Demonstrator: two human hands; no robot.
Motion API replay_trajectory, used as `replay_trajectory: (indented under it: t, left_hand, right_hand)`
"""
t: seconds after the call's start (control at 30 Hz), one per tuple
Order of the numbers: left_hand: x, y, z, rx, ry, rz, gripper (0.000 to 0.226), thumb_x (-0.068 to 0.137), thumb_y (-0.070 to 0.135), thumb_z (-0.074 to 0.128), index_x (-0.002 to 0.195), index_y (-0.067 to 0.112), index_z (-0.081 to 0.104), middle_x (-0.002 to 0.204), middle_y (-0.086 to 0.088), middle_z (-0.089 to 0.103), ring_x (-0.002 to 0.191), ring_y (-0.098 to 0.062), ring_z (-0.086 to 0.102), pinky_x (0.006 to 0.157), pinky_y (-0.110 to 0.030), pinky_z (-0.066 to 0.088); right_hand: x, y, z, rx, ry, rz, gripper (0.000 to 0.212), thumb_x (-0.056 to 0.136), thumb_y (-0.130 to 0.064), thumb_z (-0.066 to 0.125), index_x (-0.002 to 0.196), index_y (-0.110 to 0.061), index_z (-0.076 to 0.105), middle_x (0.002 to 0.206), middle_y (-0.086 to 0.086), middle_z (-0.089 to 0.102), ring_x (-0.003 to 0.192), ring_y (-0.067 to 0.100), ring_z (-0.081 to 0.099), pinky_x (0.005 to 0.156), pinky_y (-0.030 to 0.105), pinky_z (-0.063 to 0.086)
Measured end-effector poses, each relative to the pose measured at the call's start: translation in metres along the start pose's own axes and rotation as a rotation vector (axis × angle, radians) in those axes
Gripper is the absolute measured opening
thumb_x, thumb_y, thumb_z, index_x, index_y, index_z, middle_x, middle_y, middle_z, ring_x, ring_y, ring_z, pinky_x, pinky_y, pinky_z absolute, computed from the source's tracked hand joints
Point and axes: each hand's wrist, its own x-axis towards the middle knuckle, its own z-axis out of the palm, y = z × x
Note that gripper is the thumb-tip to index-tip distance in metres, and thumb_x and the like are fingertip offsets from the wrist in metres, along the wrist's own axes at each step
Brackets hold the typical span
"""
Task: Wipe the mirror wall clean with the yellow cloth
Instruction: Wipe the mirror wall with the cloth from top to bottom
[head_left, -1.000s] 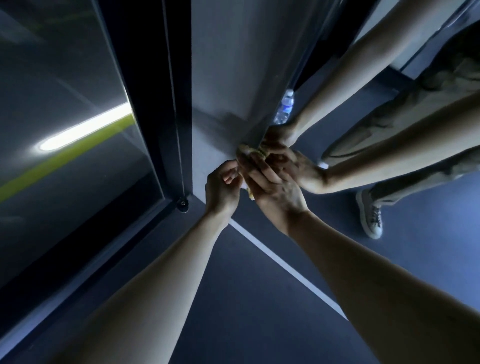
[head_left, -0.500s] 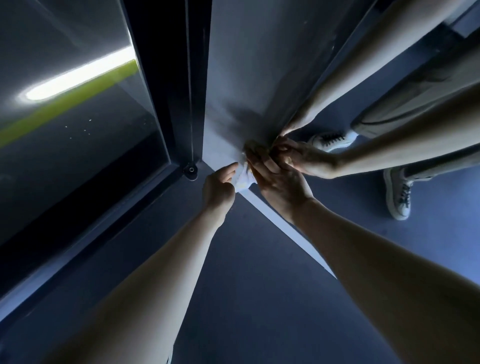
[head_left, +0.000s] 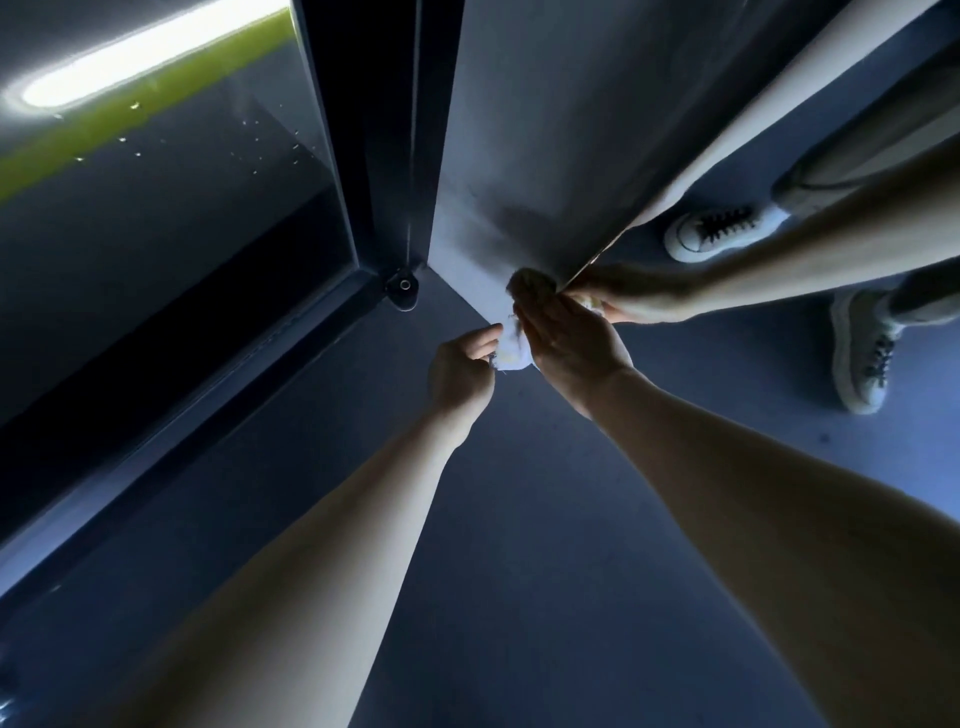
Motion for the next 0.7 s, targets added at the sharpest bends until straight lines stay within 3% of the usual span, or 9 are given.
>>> replay_trajectory:
  t: [0.17,0.3,0.43,0.57,0.7]
  left_hand:
    - [0.008,-0.019,-0.01,0.046,-0.029,-0.065,0.071,0.079,-0.013,0.022,0.131,0.022,0.053,0.135,-0.005,0.053,0.123,-0.013,0.05,0.087,-0.018,0.036]
    - [0.01,-0.027,-0.019,0.088,-0.043,-0.075,0.067,0.082,-0.011,0.022,0.131,0.022,0.053,0.136,-0.005,0.053,0.121,-0.014,0.051,0.082,-0.018,0.037]
    - [0.011,-0.023,-0.027,0.133,-0.055,-0.077,0.057,0.087,-0.009,0.029,0.134,0.016,0.049,0.134,-0.009,0.053,0.121,-0.019,0.052,0.09,-0.024,0.042]
    - [-0.005,-0.009,-0.035,0.168,-0.015,-0.065,0.05,0.089,-0.007,0.039,0.135,0.012,0.047,0.131,-0.008,0.056,0.121,-0.021,0.052,0.101,-0.028,0.041]
    - [-0.041,0.018,-0.044,0.205,-0.096,-0.006,0.059,0.088,-0.019,0.033,0.14,0.008,0.039,0.138,-0.011,0.047,0.126,-0.018,0.046,0.091,-0.018,0.041]
  right_hand:
    - [0.012,-0.014,-0.003,0.056,-0.119,0.07,0.059,0.09,-0.008,0.05,0.143,0.003,0.025,0.148,0.018,0.015,0.124,0.031,0.037,0.072,0.038,0.049]
    - [0.015,-0.017,0.009,0.114,-0.152,-0.018,0.058,0.089,-0.001,0.045,0.143,0.004,0.025,0.147,0.023,0.016,0.13,0.041,0.029,0.082,0.051,0.047]
    - [0.004,-0.026,0.02,0.464,-0.004,-0.07,0.047,0.074,0.004,0.052,0.12,0.009,0.056,0.123,0.024,0.055,0.116,0.04,0.054,0.087,0.048,0.051]
    - [-0.022,-0.039,-0.009,0.943,-0.01,0.222,0.058,0.081,0.011,0.052,0.136,-0.006,0.046,0.141,0.011,0.041,0.128,0.028,0.041,0.098,0.03,0.034]
    - [-0.058,-0.049,-0.05,1.233,0.155,0.394,0.058,0.071,0.017,0.055,0.124,-0.007,0.058,0.127,0.005,0.055,0.112,0.027,0.055,0.087,0.024,0.04]
